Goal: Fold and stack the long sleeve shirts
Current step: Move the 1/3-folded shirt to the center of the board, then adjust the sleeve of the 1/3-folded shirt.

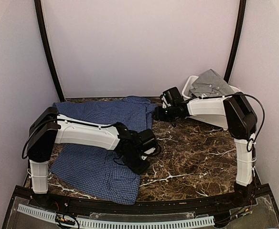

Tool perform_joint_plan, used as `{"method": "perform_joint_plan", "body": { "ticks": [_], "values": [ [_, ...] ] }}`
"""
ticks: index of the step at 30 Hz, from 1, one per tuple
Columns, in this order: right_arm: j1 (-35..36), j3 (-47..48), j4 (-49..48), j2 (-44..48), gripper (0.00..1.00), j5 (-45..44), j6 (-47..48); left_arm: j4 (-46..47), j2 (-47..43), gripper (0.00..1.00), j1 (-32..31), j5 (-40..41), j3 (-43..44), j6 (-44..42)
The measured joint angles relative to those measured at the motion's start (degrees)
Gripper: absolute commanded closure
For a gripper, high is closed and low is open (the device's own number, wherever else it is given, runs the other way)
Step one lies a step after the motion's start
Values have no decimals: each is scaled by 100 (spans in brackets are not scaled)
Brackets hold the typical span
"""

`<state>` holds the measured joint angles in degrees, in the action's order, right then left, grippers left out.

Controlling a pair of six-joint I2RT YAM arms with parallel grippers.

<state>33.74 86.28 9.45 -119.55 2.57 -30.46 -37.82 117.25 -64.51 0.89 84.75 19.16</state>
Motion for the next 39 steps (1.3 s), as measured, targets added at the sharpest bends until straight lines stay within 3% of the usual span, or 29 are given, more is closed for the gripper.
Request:
{"method": "perform_joint_plan", "body": {
  "ticks": [8, 19, 28, 32, 37, 39],
  "values": [
    [-177, 481, 0, -654, 49, 22, 11, 9, -660, 100, 11, -656, -697, -85],
    [-433, 774, -205, -1128, 49, 162, -138, 46, -789, 100, 61, -1067, -1003, -157],
    [-483, 1099, -470, -1440, 57, 374, -332, 66, -828, 100, 98, -1224, -1161, -227],
    [-490, 1108, -522, -1451, 66, 385, -404, 72, -922, 100, 109, -1255, -1217, -229],
    [-503, 1325, -533, -1565, 95, 380, -457, 72, -981, 100, 136, -1292, -1237, -247],
    [-509, 1344, -542, -1569, 100, 361, -457, 74, -981, 100, 136, -1294, -1252, -251]
  ]
}}
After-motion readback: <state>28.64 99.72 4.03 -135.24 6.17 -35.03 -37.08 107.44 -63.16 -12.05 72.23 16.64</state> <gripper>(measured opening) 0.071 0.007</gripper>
